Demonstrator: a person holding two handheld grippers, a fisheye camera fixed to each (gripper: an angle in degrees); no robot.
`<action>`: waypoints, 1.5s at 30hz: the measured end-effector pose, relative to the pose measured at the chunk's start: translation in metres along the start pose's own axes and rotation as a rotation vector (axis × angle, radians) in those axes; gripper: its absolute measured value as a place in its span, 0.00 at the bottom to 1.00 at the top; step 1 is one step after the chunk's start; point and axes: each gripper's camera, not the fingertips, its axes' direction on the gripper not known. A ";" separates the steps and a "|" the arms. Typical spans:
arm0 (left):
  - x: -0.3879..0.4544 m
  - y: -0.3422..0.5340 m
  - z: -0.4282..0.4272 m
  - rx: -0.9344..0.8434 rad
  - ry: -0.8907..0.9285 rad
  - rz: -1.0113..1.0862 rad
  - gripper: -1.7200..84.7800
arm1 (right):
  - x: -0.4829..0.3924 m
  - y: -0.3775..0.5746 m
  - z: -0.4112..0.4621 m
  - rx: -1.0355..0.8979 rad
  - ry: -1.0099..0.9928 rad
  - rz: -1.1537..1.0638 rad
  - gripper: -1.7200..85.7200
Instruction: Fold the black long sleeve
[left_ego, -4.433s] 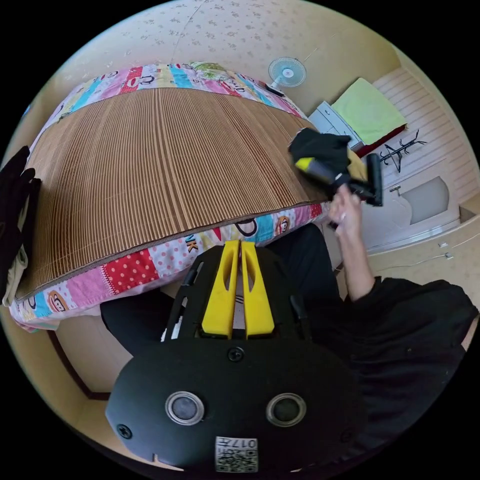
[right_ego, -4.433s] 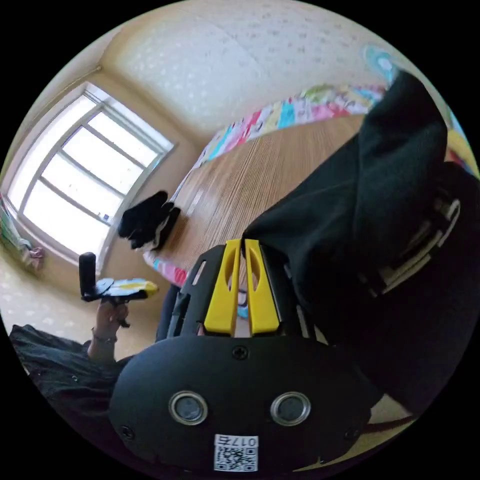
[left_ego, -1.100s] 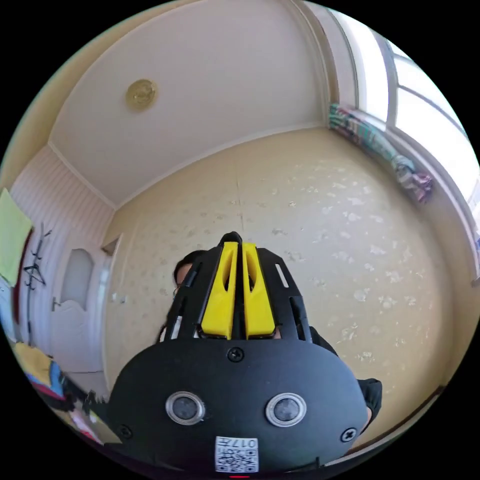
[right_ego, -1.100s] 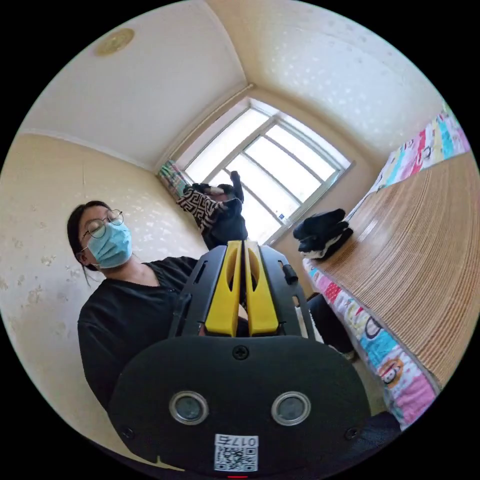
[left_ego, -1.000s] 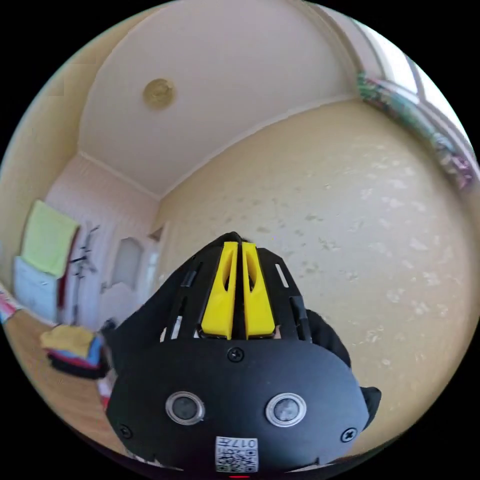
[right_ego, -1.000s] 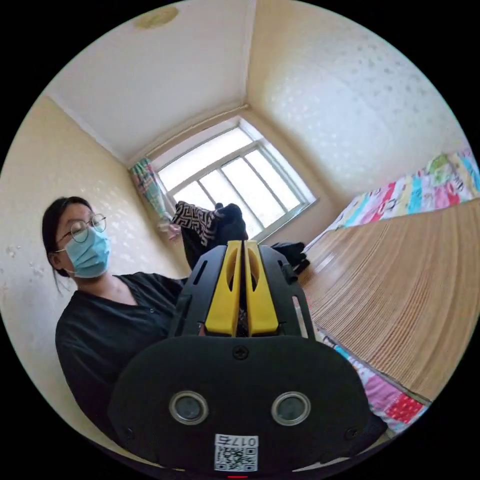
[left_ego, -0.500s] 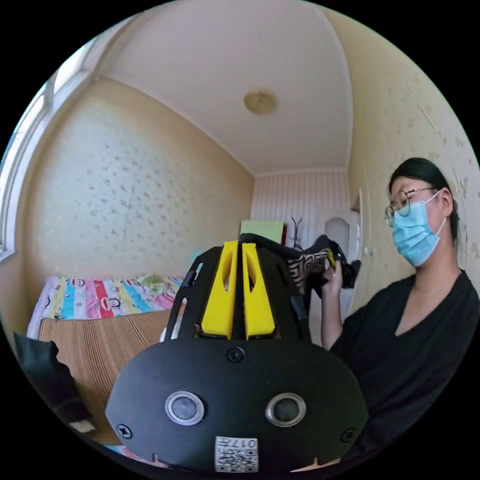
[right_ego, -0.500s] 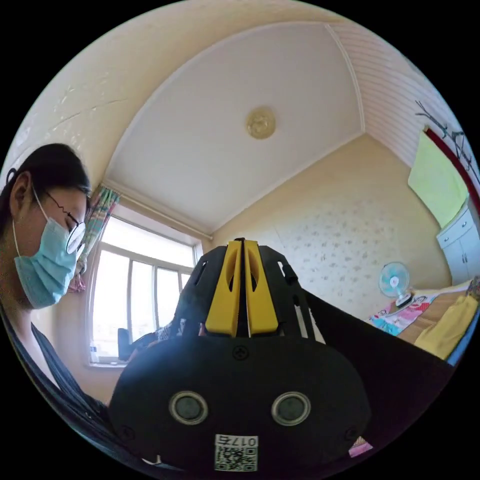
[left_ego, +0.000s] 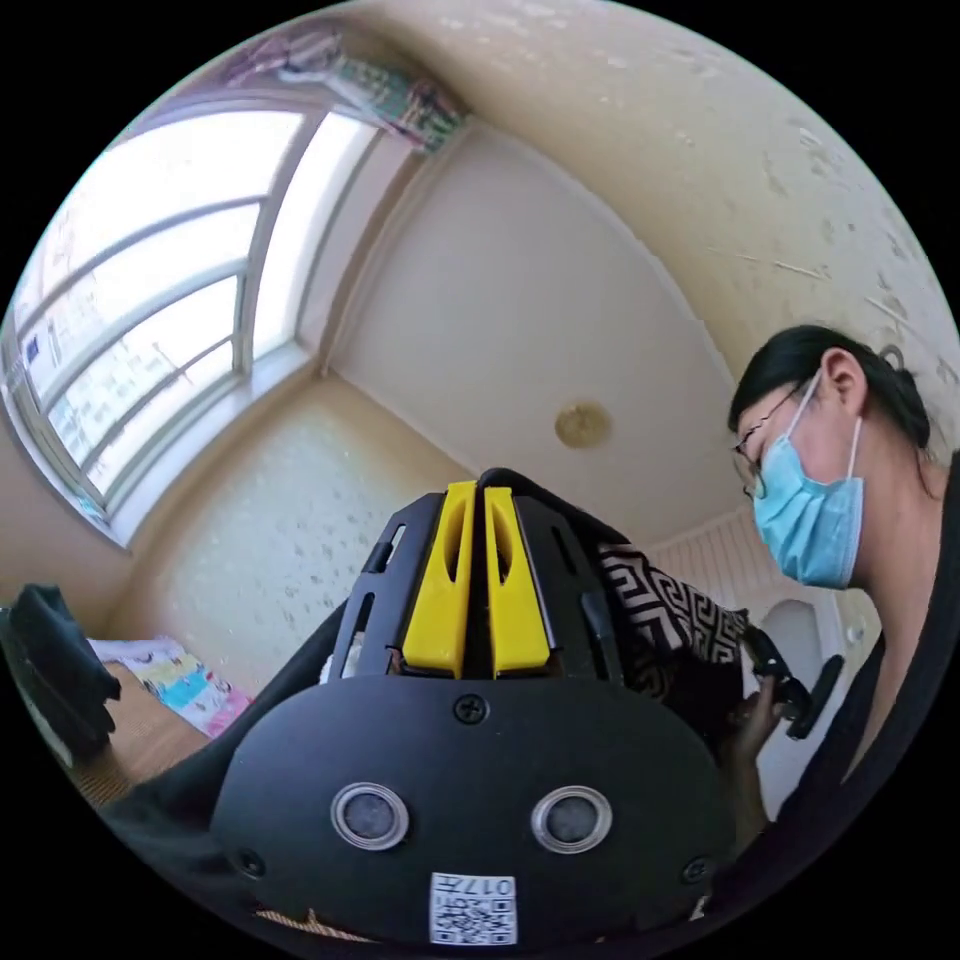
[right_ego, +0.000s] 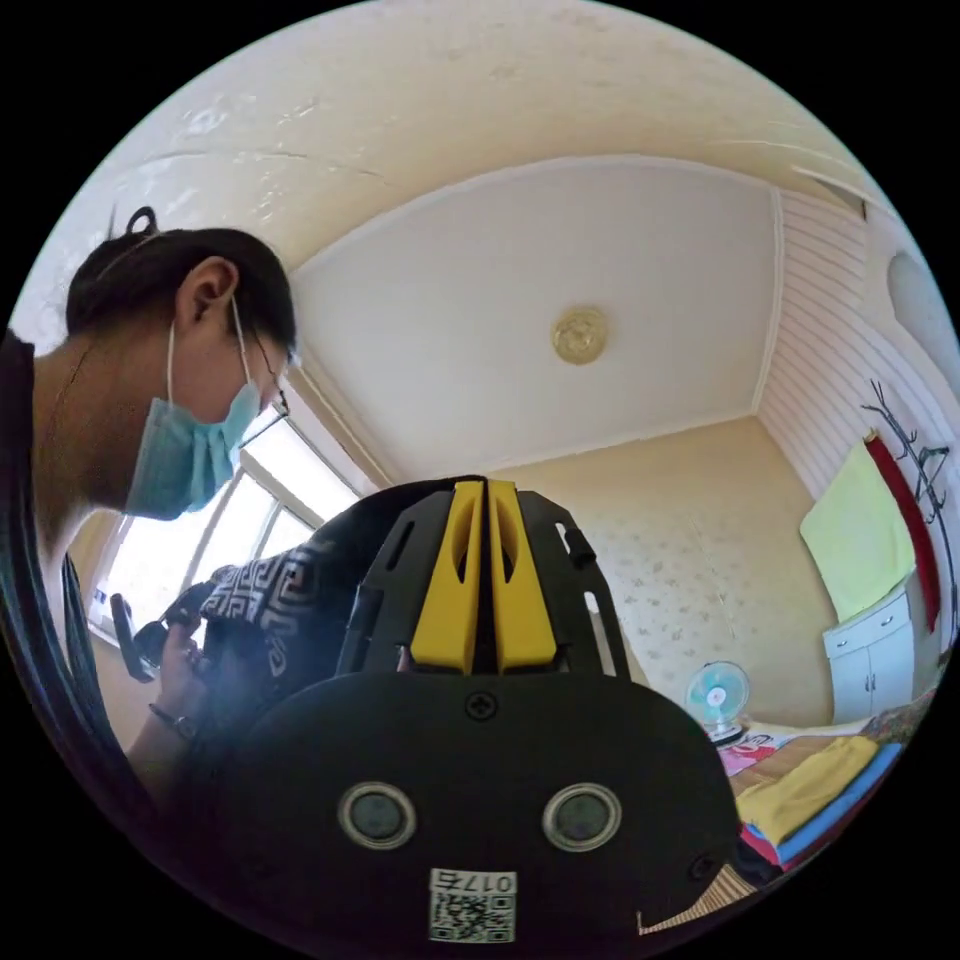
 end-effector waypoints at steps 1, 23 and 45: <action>0.009 0.003 -0.004 0.053 -0.033 0.039 0.01 | -0.002 0.004 -0.002 0.021 0.009 -0.015 0.03; -0.379 0.473 0.355 -1.118 -0.495 -0.078 0.05 | 0.312 0.738 0.432 -1.503 0.171 0.178 0.04; -0.291 0.419 0.207 -1.594 -0.551 -0.195 0.11 | 0.327 0.690 0.179 -2.097 0.100 0.344 0.06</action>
